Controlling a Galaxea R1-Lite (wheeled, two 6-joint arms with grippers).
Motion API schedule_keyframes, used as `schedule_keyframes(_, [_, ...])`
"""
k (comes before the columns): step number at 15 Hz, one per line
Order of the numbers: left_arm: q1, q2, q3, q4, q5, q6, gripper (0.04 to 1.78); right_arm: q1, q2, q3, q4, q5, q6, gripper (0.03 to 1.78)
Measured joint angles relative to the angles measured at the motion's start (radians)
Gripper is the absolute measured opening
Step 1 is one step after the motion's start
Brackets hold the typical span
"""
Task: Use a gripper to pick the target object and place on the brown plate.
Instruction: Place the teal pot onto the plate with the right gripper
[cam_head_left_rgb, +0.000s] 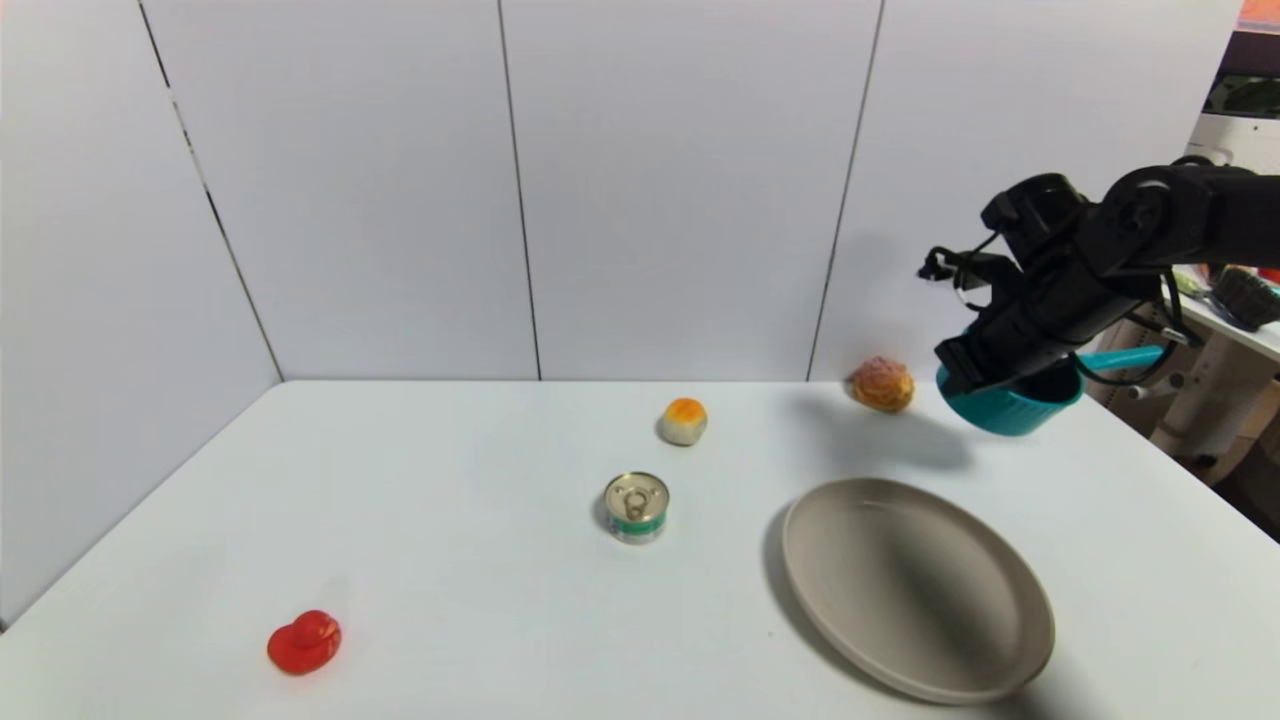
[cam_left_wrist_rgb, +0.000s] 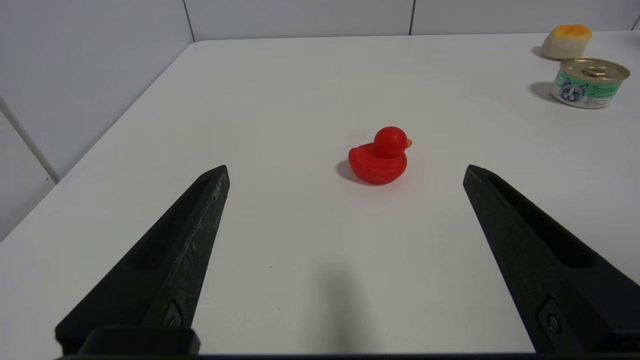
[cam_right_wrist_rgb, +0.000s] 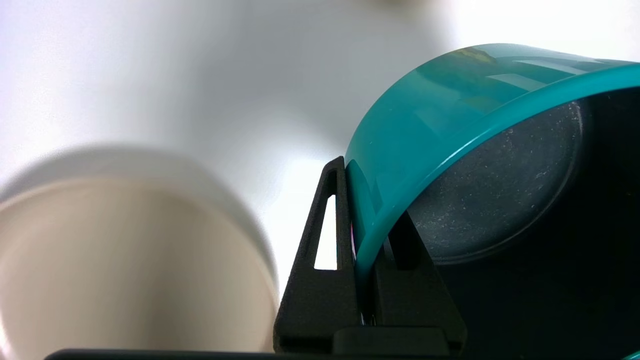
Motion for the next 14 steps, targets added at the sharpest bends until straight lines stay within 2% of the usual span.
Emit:
schedule_keyframes(4, [0.0, 0.0, 0.0, 0.0, 0.0, 0.0, 1.69, 0.061, -0.166, 0.197, -0.017, 0.009, 0.004, 0.13])
schedule_keyframes(7, [0.0, 0.0, 0.0, 0.0, 0.0, 0.0, 1.69, 0.111, -0.275, 0.355, -0.023, 0.056, 0.008, 0.13])
schedule_keyframes(9, [0.0, 0.0, 0.0, 0.0, 0.0, 0.0, 1.69, 0.151, -0.32, 0.443, -0.041, 0.063, 0.009, 0.13])
schedule_keyframes(14, [0.0, 0.0, -0.001, 0.0, 0.0, 0.0, 1.69, 0.256, -0.36, 0.621, -0.189, 0.064, 0.009, 0.13])
